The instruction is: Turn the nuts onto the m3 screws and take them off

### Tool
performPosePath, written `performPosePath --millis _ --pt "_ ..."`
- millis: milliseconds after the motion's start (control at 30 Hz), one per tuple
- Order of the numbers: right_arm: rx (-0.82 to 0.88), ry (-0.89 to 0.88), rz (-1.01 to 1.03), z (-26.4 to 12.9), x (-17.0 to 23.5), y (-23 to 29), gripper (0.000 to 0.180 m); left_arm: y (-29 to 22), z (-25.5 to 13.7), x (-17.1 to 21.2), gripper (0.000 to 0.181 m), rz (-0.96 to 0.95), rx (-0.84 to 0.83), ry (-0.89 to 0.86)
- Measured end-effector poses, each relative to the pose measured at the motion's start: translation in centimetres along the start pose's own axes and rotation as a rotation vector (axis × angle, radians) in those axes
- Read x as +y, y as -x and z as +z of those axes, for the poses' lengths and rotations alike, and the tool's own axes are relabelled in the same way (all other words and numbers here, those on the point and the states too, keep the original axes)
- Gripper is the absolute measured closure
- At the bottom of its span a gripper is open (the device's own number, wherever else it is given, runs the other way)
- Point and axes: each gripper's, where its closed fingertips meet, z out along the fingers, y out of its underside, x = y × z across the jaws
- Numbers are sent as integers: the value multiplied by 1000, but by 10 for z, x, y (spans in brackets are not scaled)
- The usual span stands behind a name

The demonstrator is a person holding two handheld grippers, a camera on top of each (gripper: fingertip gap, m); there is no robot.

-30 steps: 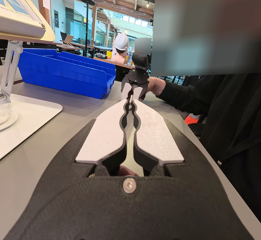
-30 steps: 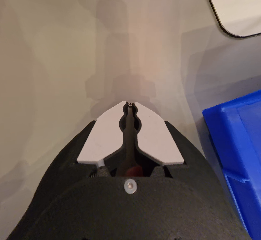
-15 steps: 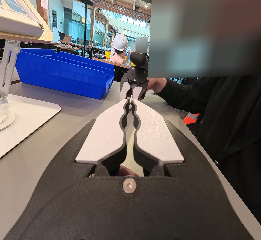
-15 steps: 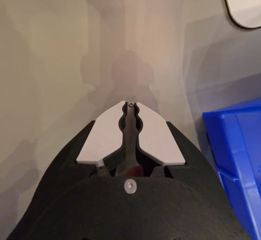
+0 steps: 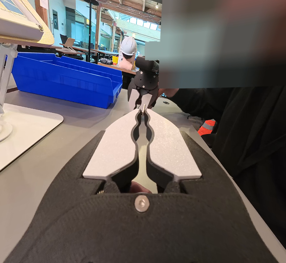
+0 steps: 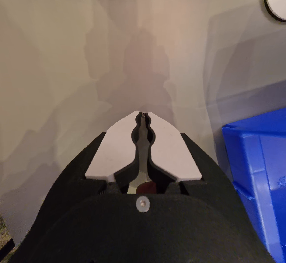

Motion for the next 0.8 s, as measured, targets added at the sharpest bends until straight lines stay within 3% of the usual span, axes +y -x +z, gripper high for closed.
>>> performPosePath --millis 400,800 --pt "43 -123 -78 -5 -19 6 175 1 0 -4 178 -31 3 -36" --pt "67 -499 -274 -56 -121 34 175 -7 12 -11 178 -138 56 -121"
